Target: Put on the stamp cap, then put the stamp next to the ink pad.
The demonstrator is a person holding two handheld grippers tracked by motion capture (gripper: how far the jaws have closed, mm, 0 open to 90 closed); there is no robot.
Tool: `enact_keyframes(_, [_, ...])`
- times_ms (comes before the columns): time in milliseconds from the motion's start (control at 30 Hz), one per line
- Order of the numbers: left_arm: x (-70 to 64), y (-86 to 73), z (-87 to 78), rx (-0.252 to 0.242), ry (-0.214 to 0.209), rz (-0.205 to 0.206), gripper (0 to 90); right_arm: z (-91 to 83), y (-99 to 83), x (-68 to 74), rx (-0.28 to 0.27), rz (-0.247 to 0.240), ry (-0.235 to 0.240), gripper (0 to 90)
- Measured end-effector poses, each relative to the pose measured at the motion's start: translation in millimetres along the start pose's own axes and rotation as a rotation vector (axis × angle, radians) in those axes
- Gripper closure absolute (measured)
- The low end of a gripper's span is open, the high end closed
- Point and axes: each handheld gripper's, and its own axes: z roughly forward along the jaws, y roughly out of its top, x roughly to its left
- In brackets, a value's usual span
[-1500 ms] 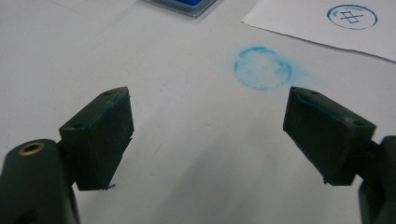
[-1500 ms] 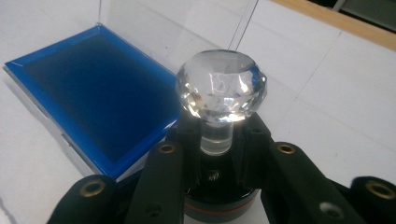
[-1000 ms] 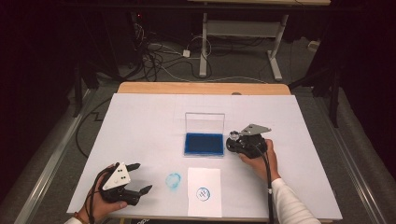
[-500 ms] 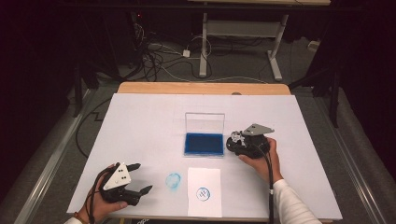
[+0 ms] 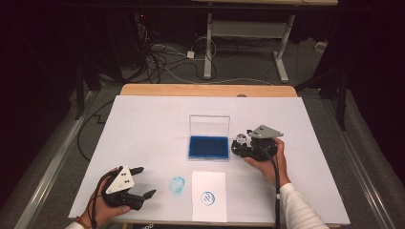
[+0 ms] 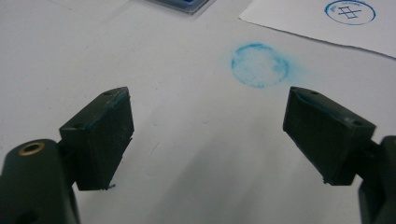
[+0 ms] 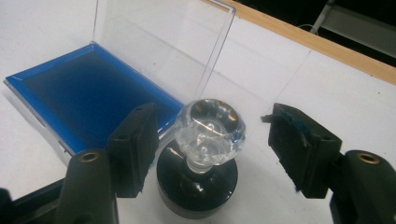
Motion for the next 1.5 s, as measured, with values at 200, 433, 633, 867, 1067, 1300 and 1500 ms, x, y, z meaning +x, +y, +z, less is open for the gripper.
enact_keyframes(200, [0.9, 0.0, 0.0, 0.001, 0.002, -0.005, 15.6, -3.6, 2.1, -0.3, -0.026, -0.006, -0.007, 31.0])
enact_keyframes(433, [1.0, 0.4, 0.8, 0.006, 0.005, 0.000, 15.7, -5.8, 3.9, 1.2, -0.036, -0.019, -0.011, 29.9])
enact_keyframes(633, [0.1, 1.9, 3.4, 0.013, 0.005, 0.000, 15.7, -10.0, 5.8, 1.9, -0.053, -0.014, -0.002, 29.2])
enact_keyframes(867, [0.2, 1.0, 4.5, 0.023, 0.009, 0.010, 15.7, -15.3, 9.0, 4.4, -0.070, -0.025, -0.005, 27.9])
enact_keyframes(1067, [1.8, 0.3, 3.3, 0.020, 0.015, 0.002, 15.7, -22.3, 14.9, 6.0, -0.088, -0.023, 0.014, 27.1])
enact_keyframes(1300, [0.7, 1.4, 5.1, 0.025, 0.013, 0.007, 15.7, -31.3, 17.9, 8.2, -0.095, -0.034, 0.017, 26.4])
enact_keyframes(1500, [-0.5, 2.0, 5.2, 0.028, 0.016, 0.011, 15.7, -37.6, 20.1, 11.2, -0.101, -0.043, 0.013, 25.3])
